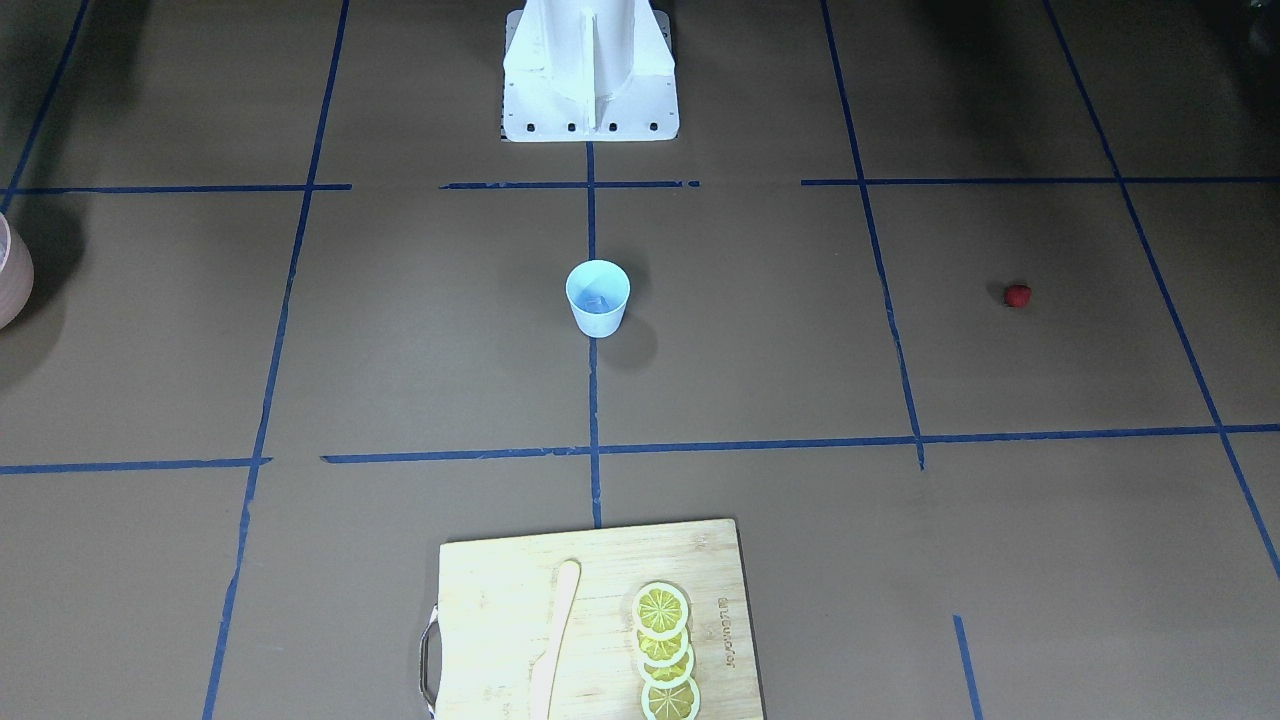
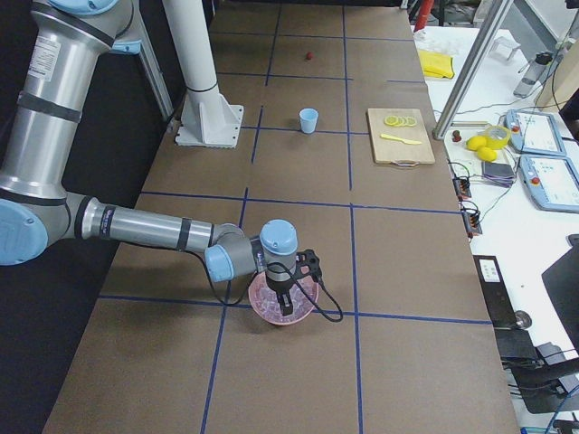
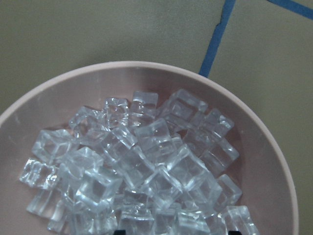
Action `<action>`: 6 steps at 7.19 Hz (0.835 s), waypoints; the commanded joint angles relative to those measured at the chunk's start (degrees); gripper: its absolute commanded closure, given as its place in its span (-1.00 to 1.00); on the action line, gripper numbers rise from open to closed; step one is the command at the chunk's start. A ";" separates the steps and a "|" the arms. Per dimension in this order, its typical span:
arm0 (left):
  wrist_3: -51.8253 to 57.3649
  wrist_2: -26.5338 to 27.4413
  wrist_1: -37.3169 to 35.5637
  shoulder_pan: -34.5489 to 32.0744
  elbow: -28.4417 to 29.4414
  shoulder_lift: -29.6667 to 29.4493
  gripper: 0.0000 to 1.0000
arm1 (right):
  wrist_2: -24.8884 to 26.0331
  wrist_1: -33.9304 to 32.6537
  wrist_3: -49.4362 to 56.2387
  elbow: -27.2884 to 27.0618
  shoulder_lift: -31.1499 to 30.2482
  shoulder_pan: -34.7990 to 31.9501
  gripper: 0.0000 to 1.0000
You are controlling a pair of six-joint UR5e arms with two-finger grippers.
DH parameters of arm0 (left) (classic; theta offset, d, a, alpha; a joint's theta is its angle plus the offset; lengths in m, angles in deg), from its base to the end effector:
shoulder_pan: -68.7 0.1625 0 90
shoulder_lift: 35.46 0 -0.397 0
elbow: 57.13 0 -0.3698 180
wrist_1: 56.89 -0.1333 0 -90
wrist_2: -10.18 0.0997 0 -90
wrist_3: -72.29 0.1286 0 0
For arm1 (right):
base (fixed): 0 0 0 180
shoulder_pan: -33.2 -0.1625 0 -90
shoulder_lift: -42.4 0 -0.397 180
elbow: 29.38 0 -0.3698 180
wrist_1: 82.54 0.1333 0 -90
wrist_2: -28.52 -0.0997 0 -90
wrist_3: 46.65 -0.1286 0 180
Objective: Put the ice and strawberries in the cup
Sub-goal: 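Grasp a third ice cube from the pink bowl with the right gripper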
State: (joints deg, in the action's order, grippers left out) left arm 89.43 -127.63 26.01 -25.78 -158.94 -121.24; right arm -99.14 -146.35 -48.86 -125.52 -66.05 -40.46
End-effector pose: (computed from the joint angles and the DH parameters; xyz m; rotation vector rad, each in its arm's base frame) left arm -0.0721 -0.4335 0.5951 0.1647 0.8198 0.2115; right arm -0.0479 -0.3579 0.6929 0.1255 -0.6859 -0.3162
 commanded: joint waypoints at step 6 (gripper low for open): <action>-0.09 0.00 -0.10 0.00 -1.29 0.18 -1.00 | -3.63 -0.78 0.37 -5.61 -0.01 -5.52 0.90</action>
State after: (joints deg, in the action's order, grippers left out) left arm 89.35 -127.63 25.93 -25.78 -160.14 -121.09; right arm -101.13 -146.67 -48.24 -128.45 -66.10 -43.99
